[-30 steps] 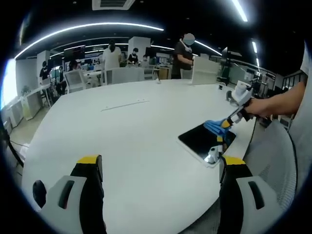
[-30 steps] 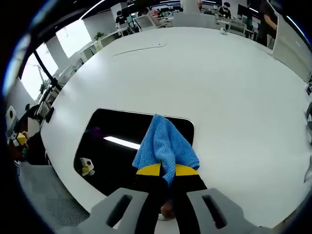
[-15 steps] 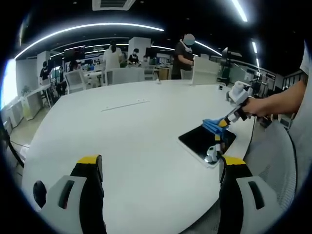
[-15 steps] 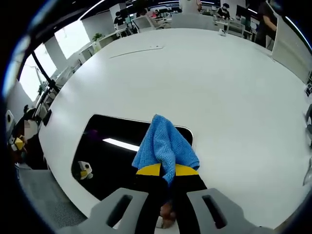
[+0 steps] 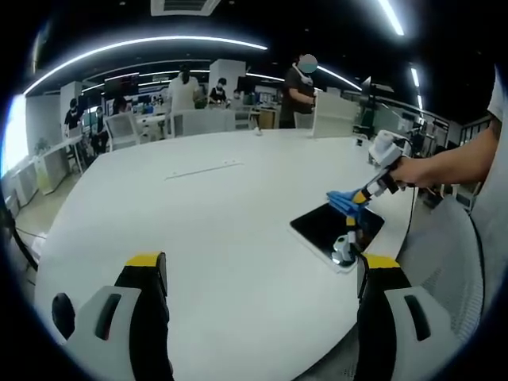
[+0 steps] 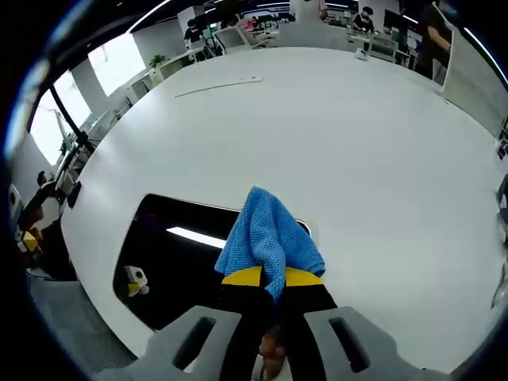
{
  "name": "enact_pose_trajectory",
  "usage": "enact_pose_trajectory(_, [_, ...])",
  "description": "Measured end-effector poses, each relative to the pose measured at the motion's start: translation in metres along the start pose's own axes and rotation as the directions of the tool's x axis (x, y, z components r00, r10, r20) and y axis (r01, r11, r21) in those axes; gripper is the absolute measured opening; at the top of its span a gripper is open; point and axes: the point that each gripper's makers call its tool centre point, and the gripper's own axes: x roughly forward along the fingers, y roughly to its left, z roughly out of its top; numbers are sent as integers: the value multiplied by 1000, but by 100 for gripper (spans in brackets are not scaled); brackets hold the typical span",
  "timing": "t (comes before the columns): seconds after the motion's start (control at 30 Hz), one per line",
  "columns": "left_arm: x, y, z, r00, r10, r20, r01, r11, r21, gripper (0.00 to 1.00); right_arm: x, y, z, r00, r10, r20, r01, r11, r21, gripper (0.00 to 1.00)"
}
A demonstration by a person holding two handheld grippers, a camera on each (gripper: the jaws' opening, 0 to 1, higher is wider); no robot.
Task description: Wipe the mirror surface with the cleaning cloth until all visible marks leave the cleaned area.
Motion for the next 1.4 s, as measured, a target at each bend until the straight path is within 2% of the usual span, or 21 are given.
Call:
enact_pose_trajectory(0.33, [0,-5,1,1000,-3,-5,3,1000,1,99,-7,4,5,1000,-10,1,10,1000,-16,2])
enact_pose_trajectory(0.63, [0,-1,-1,1000,0,-14,0,1000,-1,99,-3,1,15,1000,-17,6,17,1000,-20,2])
enact_pose_trajectory(0.9, [5,2,3,1000,-5,-11,6,1000,6,99,6,-5,22,1000,-17,9,17,1000,-8,2])
enact_pose_trajectory(1.4, [7,6,-1,1000,-13,-13,13,1000,9,99,7,-6,28,1000,-18,23,18,1000,6,2])
